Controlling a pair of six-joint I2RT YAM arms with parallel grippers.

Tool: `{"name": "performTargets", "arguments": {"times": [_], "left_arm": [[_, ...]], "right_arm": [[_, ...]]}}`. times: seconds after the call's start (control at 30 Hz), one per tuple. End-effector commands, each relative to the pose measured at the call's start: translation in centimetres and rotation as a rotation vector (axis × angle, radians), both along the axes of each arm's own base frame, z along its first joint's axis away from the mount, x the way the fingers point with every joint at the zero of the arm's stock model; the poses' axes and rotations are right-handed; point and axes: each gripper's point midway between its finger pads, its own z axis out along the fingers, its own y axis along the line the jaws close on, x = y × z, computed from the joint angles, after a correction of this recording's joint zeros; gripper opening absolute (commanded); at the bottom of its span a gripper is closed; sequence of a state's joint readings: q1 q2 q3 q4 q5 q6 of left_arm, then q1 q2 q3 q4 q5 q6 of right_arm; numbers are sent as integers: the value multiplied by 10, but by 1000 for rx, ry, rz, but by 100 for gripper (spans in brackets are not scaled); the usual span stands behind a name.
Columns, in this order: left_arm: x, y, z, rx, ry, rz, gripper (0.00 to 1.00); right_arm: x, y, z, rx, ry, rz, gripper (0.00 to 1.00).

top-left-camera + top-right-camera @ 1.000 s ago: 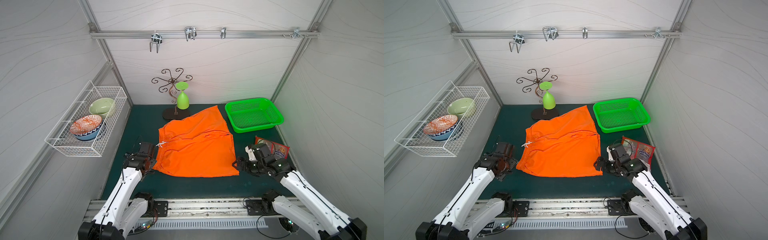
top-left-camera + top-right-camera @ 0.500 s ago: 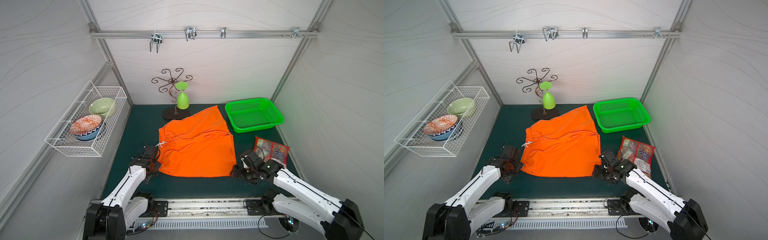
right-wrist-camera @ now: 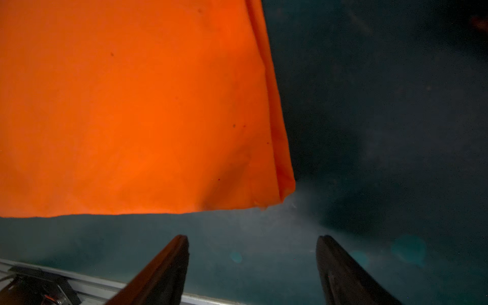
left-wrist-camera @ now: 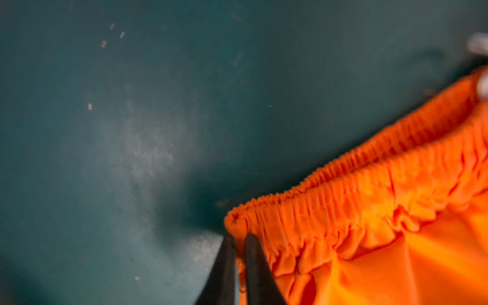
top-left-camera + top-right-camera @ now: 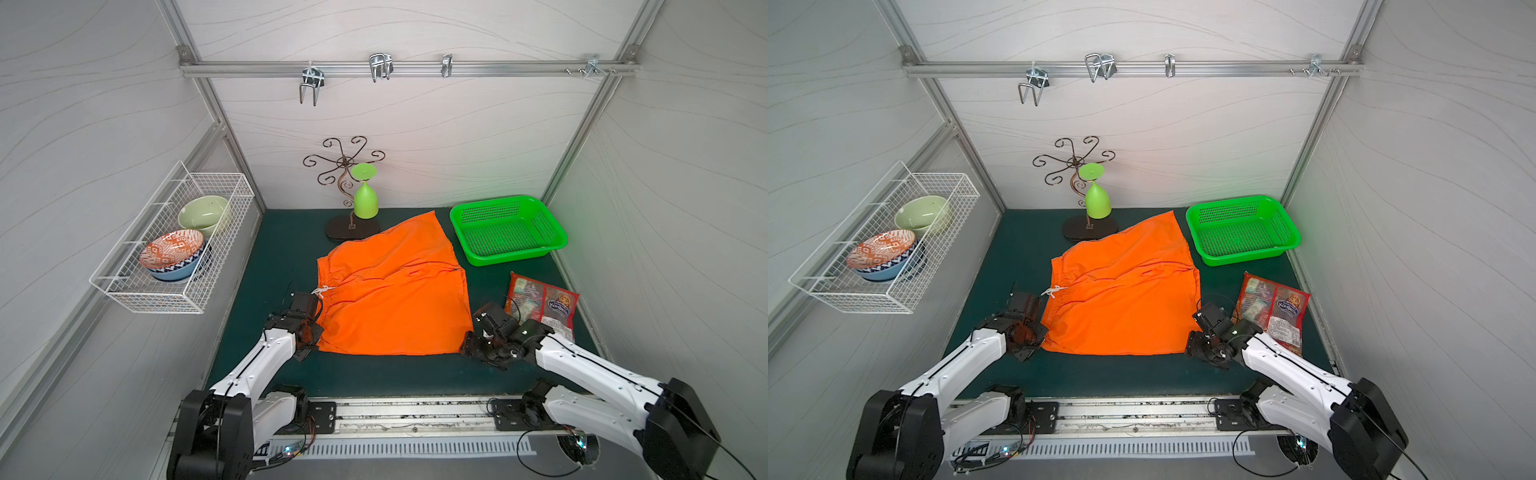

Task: Roll up the shorts
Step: Fold the shorts at the center of the board.

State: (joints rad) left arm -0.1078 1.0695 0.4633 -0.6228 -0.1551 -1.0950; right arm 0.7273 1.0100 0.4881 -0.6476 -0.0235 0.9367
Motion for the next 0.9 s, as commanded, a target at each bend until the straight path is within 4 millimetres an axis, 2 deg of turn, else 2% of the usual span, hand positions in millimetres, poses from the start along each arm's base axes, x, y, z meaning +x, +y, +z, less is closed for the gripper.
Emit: {"name": "performTargets", "arguments": {"times": [0.0, 0.1, 0.23, 0.33, 0.4, 0.47, 0.5, 0.53, 0.63, 0.77, 0.87], "left_arm": [[0, -4, 7, -14, -7, -20, 0], [2, -7, 15, -31, -28, -30, 0], [0, -10, 24, -41, -35, -51, 0], [-3, -12, 29, -48, -47, -64, 0], [-5, -13, 31, -55, -61, -67, 0], [-7, -16, 33, -66, -67, -78, 0], [-8, -18, 36, -68, -69, -93, 0], [-8, -20, 38, -68, -69, -104, 0], [-5, -28, 54, -63, -81, -169, 0], [1, -39, 96, -42, -117, -276, 0], [1, -38, 133, -20, -190, -316, 0]], "right_arm": [[7, -1, -5, -11, -17, -58, 74], [17, 0, -4, -1, -35, -87, 64], [31, -2, -3, 14, -61, -137, 59], [40, -4, -5, 42, -62, -171, 47], [43, -4, -8, 52, -56, -180, 24], [45, -6, -8, 46, -46, -185, 5], [47, -7, -5, 40, -49, -181, 0], [49, -9, 0, 36, -57, -180, 0], [65, -12, 28, 45, -128, -185, 0], [86, -17, 82, 91, -245, -179, 0], [94, -22, 126, 109, -333, -156, 0]]}}
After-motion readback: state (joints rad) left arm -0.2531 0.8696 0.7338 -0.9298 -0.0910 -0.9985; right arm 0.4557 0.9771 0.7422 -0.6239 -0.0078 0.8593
